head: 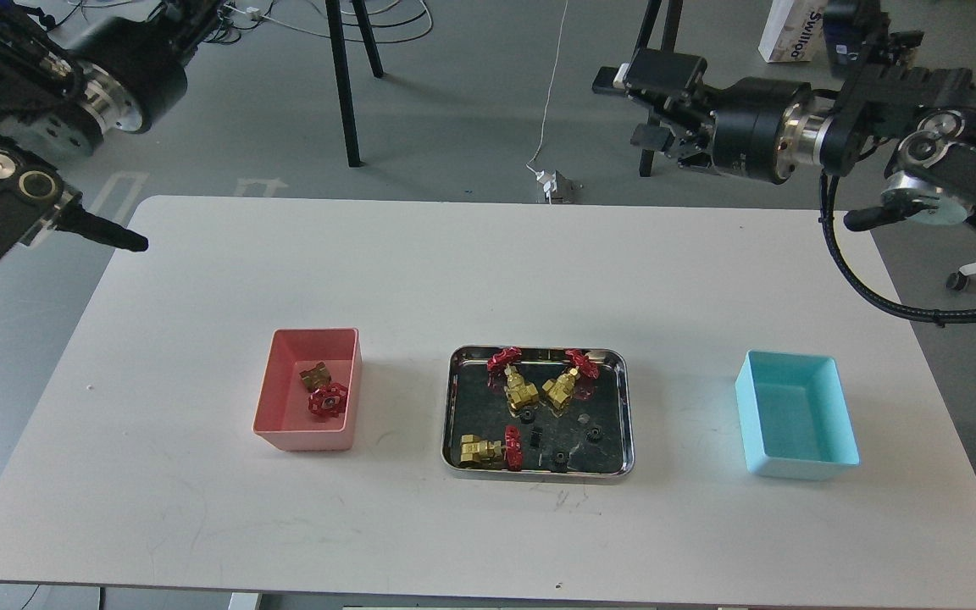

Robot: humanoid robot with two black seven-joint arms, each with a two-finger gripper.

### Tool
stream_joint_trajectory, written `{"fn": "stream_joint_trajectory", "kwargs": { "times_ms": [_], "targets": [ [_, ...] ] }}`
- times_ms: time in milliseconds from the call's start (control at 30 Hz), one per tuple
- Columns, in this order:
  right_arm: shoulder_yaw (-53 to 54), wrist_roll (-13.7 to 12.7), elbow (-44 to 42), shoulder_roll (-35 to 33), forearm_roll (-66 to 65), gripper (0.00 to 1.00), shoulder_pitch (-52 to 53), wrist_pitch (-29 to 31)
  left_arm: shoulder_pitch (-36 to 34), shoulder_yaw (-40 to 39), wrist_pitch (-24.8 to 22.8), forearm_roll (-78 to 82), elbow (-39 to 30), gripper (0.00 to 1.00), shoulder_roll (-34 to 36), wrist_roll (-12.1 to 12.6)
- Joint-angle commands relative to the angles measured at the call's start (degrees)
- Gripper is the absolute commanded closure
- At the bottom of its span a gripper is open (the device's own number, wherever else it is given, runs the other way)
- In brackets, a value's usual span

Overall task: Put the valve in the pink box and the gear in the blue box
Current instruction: 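Reach the right gripper into the tray and grasp a dark gear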

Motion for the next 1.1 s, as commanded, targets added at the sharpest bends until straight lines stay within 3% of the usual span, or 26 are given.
{"fn": "stream_joint_trajectory", "kwargs": {
  "times_ms": [0,267,700,900,1067],
  "targets": [
    [-13.6,1.3,1.1,5.7,-6.6,0.02,4.8,0.2,-8.6,0.1,-0.4,-2.6,5.7,0.04,-0.1,0.0],
    [-31.9,1.5,0.3,15.8,-17.9,0.01,8.2,2.5,-18.3,0.7,-0.8,-5.9,12.0,0.04,-0.2,0.0],
    [-41.4,4.4,-8.5,27.7,-18.9,0.03,7.7,3.3,-19.9,0.6,-0.8,-7.4,12.0,0.04,-1.5,0.0],
    [-43.5,7.3,-11.9,31.6,-19.0,0.17,6.2,2.7,-20.0,0.6,-0.8,-7.4,12.0,0.04,-1.5,0.0],
    [-45.0,7.5,-13.6,32.6,-19.0,0.29,5.1,1.9,-20.0,0.5,-0.8,-7.4,12.0,0.04,-1.5,0.0]
  ]
}}
